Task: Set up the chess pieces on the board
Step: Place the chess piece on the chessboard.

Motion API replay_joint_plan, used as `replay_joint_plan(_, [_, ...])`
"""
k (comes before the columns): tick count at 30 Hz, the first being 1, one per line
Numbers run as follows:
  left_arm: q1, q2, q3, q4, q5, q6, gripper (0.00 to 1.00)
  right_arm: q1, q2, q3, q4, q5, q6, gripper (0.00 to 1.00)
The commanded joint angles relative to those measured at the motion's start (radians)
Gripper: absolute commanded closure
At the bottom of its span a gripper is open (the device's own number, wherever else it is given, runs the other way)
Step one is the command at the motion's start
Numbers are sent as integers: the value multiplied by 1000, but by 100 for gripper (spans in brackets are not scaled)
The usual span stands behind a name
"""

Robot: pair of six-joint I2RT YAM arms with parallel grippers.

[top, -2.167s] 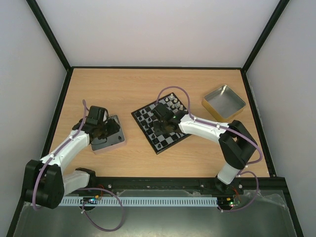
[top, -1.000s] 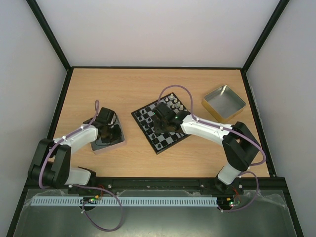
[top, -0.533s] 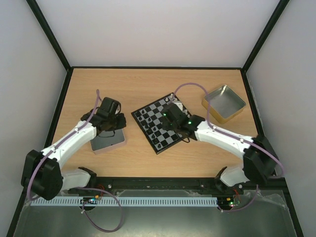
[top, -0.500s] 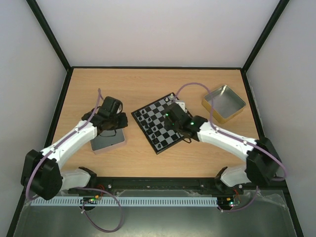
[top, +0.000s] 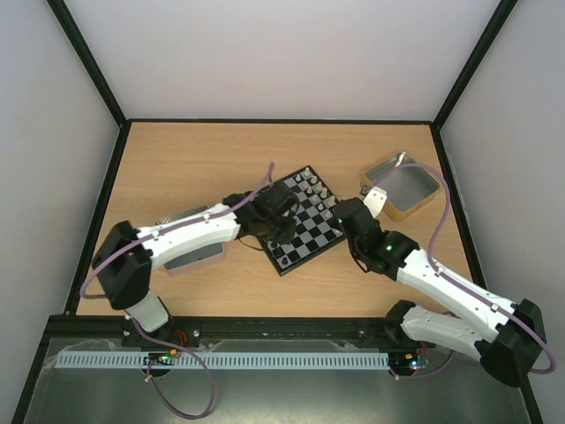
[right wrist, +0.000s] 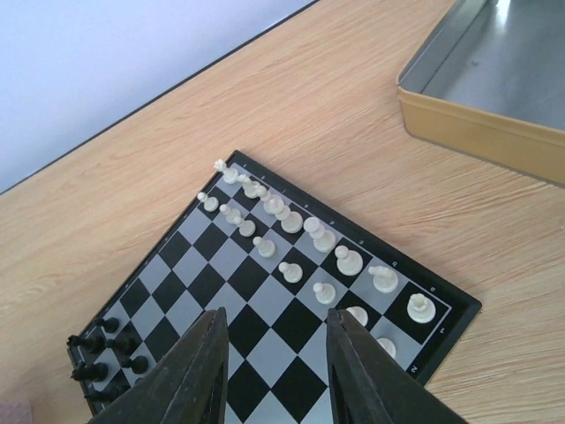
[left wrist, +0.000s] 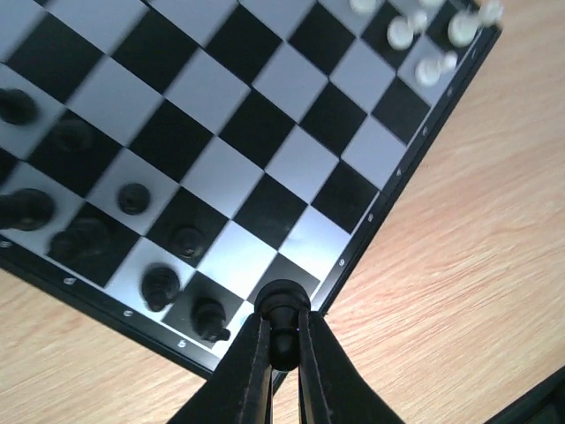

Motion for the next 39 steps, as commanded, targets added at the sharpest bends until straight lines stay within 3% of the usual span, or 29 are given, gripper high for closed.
replay_joint_plan(1, [-59,107,78,-111,-45,20,98,-4,-33,-35,-18,71,55,70])
replay_joint_plan(12, [-83,279,119,-139,-26,32,97,-5,-71,-74,-16,59,62,69])
replay_joint_plan(31, [-50,360,163,-137,-57,45,95,-5,-66,-88,11,28,69,69])
replay_joint_plan(39, [-35,371,198,-154,-59,72,85,-5,-66,-88,11,27,68,68])
